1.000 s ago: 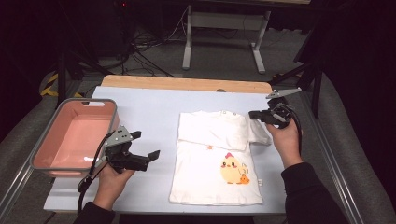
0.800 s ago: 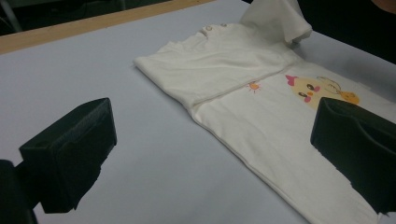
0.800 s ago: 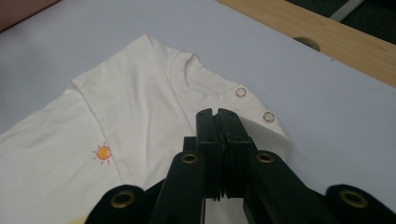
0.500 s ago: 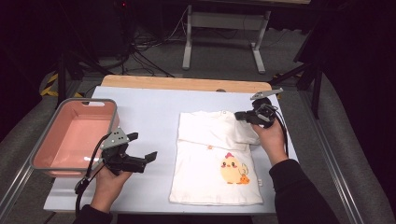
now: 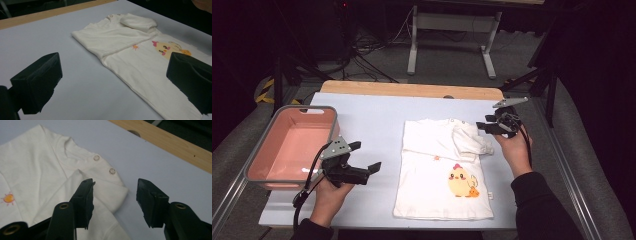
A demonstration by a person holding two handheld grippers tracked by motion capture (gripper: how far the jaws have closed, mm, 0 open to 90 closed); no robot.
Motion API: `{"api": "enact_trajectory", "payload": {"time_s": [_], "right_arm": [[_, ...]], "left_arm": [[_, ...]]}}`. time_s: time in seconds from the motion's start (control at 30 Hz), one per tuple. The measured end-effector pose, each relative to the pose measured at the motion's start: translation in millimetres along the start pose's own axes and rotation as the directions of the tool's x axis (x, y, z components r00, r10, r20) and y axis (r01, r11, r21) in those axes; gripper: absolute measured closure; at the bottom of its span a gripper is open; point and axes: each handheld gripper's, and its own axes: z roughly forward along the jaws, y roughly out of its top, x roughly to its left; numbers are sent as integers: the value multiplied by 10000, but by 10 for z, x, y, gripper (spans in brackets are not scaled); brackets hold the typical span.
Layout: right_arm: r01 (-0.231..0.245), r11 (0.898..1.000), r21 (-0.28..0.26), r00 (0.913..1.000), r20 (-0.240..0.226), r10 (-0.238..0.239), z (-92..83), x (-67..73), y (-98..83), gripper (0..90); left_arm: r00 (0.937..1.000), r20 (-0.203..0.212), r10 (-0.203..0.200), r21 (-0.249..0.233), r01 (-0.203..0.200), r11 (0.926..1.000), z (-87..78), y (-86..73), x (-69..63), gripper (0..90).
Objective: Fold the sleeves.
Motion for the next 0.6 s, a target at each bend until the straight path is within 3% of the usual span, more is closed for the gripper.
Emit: {"api": "enact_trajectory", "payload": {"time_s": [0.23, 0.6], "right_arm": [[-290, 9954, 913, 9995, 158, 276, 132, -128, -201, 517], [-688, 9780, 1968, 9975, -1, 702, 305, -209, -407, 516]], "left_arm": [[10000, 18, -5, 10, 5, 10000, 10, -2, 7, 12], [10000, -7, -38, -7, 38, 10000, -11, -17, 8, 12]]}}
